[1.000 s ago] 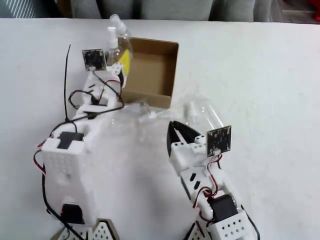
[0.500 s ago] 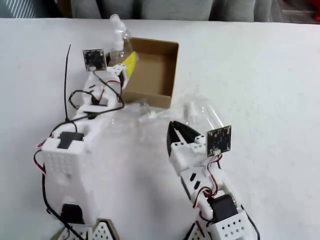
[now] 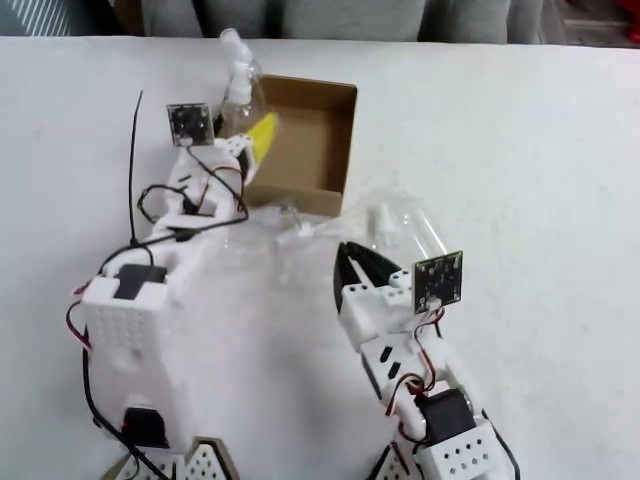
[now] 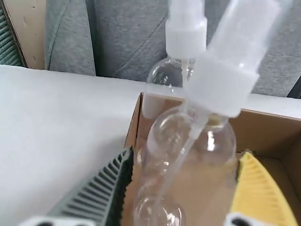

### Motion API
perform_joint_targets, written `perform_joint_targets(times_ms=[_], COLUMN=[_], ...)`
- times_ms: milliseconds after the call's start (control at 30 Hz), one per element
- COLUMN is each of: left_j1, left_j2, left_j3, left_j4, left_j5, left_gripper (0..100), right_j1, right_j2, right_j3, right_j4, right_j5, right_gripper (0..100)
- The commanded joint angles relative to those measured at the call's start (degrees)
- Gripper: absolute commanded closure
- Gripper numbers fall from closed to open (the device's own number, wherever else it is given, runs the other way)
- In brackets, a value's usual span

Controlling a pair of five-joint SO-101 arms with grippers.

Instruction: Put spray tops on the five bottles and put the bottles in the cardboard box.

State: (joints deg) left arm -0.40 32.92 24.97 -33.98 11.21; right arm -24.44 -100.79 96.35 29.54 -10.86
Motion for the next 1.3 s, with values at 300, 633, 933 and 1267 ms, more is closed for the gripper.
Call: perform_joint_targets(times_ms=[300, 633, 933, 1267], left_j1=[-0.6, -1.5, -4.4, -4.4], left_j2=[-9.7, -31.2, -56.3, -78.1], left_j3=[4.7, 17.7, 27.5, 27.5], left_j4=[0.1, 20.1, 43.7, 70.9], left_j5=[0.1, -0.4, 0.1, 2.3], left_gripper=[60, 60, 60, 65], right_j1=[-0.1, 0.0, 0.0, 0.3], right_j2=[-0.4, -0.4, -0.4, -0.4], right_j3=[0.5, 0.5, 0.5, 0.5], right_j4=[0.2, 0.2, 1.5, 1.6], right_j5=[0.7, 0.7, 0.8, 1.4], right_gripper=[98.2, 98.2, 98.2, 98.2])
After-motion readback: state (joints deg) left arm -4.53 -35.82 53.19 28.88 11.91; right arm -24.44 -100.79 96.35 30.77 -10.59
